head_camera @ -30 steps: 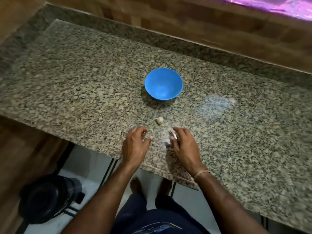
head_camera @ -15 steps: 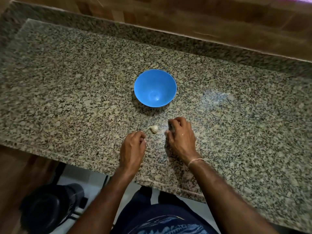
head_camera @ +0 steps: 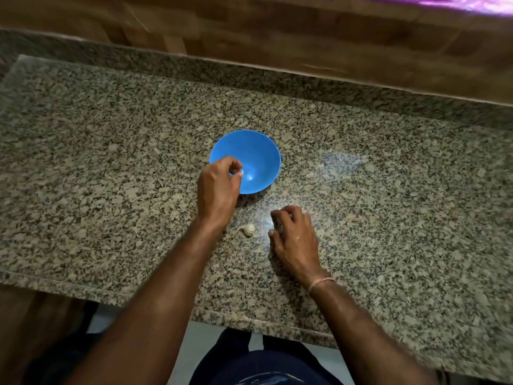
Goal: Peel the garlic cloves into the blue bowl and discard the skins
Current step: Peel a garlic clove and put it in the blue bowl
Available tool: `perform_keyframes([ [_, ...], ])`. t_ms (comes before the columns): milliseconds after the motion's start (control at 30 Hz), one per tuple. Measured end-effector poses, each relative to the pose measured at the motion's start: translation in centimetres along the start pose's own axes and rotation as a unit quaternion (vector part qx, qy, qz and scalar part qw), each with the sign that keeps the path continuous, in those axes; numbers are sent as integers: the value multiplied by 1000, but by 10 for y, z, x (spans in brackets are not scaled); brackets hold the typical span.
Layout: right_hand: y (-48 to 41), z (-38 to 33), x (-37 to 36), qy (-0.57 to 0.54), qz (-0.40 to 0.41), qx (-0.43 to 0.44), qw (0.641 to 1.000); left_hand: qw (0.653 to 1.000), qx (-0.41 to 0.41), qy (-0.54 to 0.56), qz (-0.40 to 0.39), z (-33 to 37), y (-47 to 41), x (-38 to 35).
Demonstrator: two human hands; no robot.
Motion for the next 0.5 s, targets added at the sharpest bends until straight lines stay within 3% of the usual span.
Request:
perform_keyframes([
  [200, 1, 10, 3, -89, -5, -11, 996, 999, -27, -4, 38, -6, 35, 4],
  [367, 10, 16, 5, -132, -4, -20, 991, 986, -95, -58, -121, -36, 105, -56],
  [433, 13, 14, 5, -145, -7, -12, 989, 987, -76, -54, -133, -44, 105, -65],
  [500, 15, 15, 7, -213, -19, -36, 976, 988, 32, 72, -135, -51, 103, -65],
])
Point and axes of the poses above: each hand's wrist, its own y-axis away from the middle knuckle, its own x-axis out of the back of the hand, z = x × y, the point moved 7 cm from there along -y, towards the middle knuckle, and after that the axes turned 4 degrees about -y, right-handed, at the moved point
